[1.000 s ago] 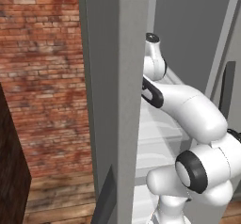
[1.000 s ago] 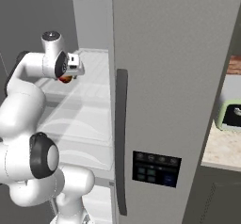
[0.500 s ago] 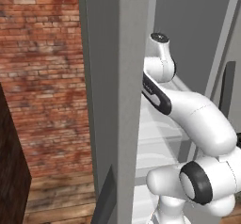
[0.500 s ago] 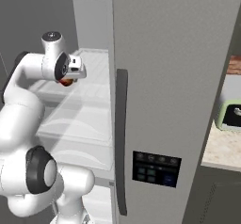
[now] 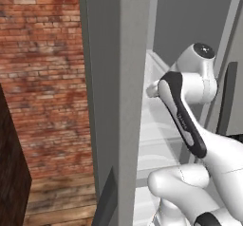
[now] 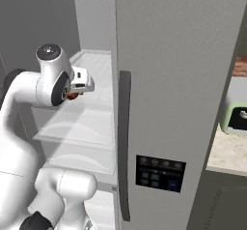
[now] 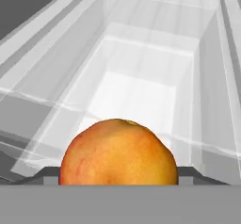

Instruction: Pick the orange and peach from the fridge and place them inside the tupperware on the counter.

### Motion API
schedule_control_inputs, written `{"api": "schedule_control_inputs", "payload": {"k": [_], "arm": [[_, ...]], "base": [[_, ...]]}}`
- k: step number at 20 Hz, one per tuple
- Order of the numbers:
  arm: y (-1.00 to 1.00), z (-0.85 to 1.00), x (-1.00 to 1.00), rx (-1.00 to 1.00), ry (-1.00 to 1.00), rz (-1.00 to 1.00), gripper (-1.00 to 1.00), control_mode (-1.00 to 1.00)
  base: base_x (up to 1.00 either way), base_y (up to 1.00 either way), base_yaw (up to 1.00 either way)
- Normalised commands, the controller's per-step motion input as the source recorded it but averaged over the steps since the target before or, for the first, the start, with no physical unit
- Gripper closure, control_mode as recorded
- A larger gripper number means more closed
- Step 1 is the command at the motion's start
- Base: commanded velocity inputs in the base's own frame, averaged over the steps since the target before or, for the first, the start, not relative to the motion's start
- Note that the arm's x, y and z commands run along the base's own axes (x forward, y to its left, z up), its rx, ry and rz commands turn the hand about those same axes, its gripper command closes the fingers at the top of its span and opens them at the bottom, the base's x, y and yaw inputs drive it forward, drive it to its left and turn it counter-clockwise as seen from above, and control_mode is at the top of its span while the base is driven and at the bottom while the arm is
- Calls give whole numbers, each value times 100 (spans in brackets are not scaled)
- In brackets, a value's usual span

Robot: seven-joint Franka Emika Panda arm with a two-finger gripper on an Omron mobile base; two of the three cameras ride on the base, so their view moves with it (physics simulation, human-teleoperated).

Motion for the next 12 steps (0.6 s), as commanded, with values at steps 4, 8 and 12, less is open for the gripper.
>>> {"api": "schedule_control_inputs", "payload": {"k": [4,8,12], "arm": [[-12,52,-100,0,-13,-2,100,-100],[0,37,-100,0,-3,-1,100,-100],[0,0,0,0,0,0,100,100]], "base": [[0,0,0],[0,0,0],[-100,-17,-1]]}}
